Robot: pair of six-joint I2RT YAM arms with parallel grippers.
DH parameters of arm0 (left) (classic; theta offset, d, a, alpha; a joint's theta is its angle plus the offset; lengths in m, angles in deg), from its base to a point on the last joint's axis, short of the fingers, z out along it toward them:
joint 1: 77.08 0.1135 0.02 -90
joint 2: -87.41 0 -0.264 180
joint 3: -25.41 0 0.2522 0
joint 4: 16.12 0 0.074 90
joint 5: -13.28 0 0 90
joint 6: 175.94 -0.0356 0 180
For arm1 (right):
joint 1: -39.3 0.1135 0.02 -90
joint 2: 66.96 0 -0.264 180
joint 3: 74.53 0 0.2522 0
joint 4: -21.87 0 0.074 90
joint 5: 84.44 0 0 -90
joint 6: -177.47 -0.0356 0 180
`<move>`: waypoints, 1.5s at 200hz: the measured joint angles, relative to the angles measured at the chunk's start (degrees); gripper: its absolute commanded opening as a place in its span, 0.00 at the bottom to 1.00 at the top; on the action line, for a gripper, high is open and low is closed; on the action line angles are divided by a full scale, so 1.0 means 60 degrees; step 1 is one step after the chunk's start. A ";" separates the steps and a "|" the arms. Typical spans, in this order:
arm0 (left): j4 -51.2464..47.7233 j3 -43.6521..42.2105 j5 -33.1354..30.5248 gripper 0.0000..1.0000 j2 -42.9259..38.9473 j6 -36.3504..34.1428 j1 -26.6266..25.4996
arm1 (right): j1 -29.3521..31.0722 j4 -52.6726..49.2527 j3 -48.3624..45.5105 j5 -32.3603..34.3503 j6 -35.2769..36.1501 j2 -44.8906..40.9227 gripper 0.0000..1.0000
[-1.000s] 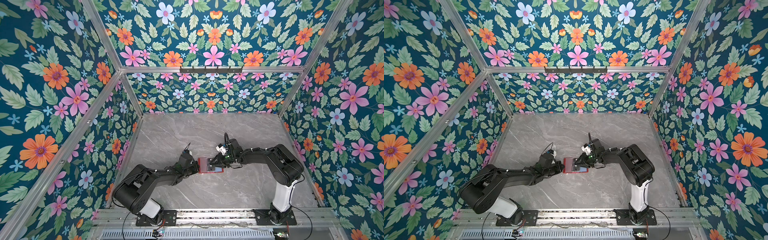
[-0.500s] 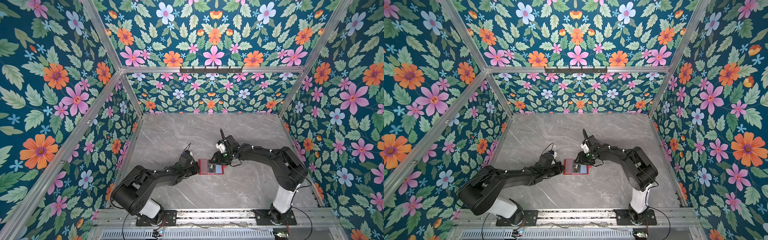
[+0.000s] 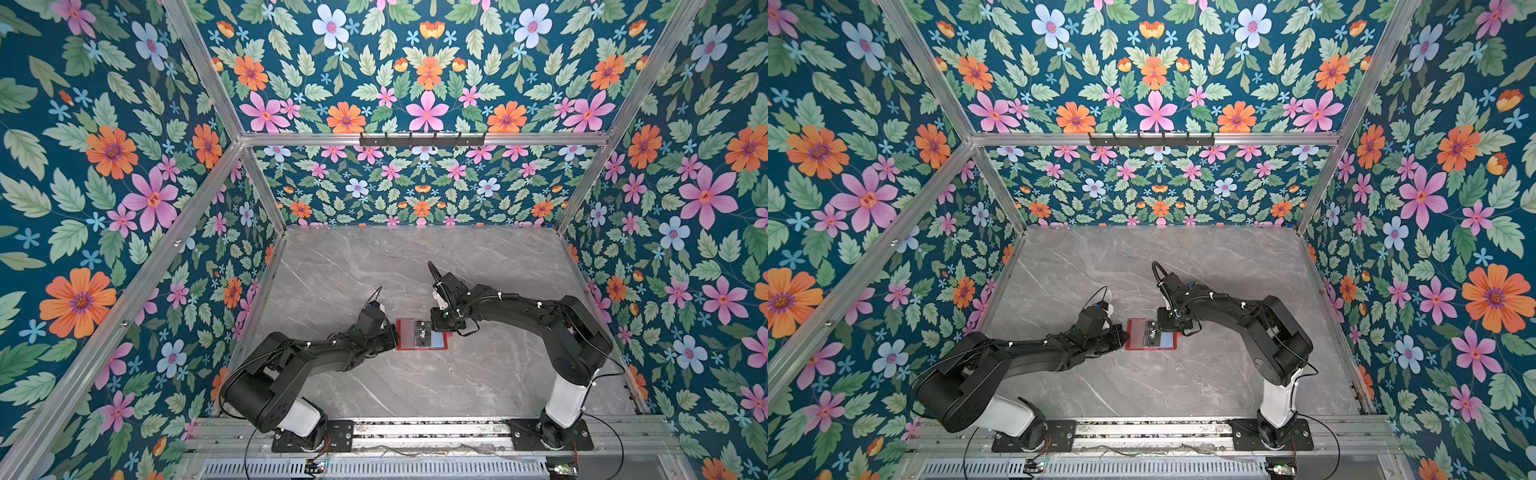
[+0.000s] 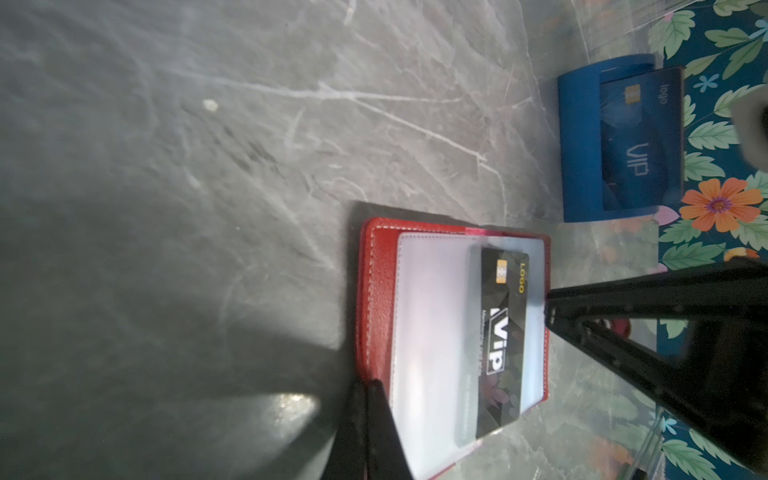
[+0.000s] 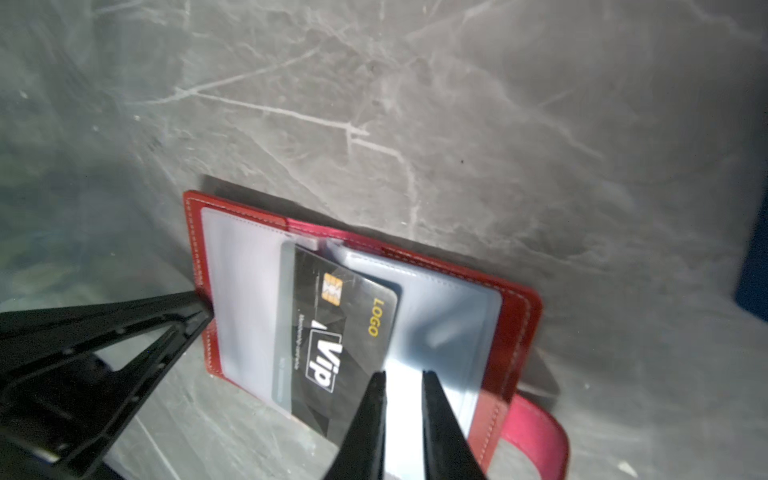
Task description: Put the credit cards into the card holder
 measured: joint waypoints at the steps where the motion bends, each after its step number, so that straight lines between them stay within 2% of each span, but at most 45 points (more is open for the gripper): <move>1: -0.0004 0.0000 0.0000 0.00 0.0000 0.0000 -0.0004 | 0.0007 -0.0015 0.0004 0.0011 0.0000 0.0007 0.14; 51: -0.0011 0.0004 -0.0004 0.00 0.0000 0.0000 -0.0007 | 0.0189 -0.0390 0.0288 0.0321 0.0004 0.0364 0.11; 151: 0.0000 0.0025 0.0007 0.00 0.0040 -0.0040 -0.0025 | 0.0295 -0.0510 0.0772 0.0106 0.0004 0.0823 0.17; 211: 0.0018 0.0022 0.0036 0.00 0.0033 -0.0044 -0.0051 | 0.0379 -0.0645 0.0943 0.0080 0.0011 0.0991 0.25; 257: 0.0029 -0.0062 0.0062 0.00 -0.0062 -0.0040 -0.0066 | 0.0517 -0.0805 0.1162 0.0153 0.0044 0.1126 0.35; 300: 0.0033 -0.0076 0.0124 0.00 -0.0076 -0.0040 -0.0069 | 0.0586 -0.0863 0.1246 0.0157 0.0160 0.1173 0.39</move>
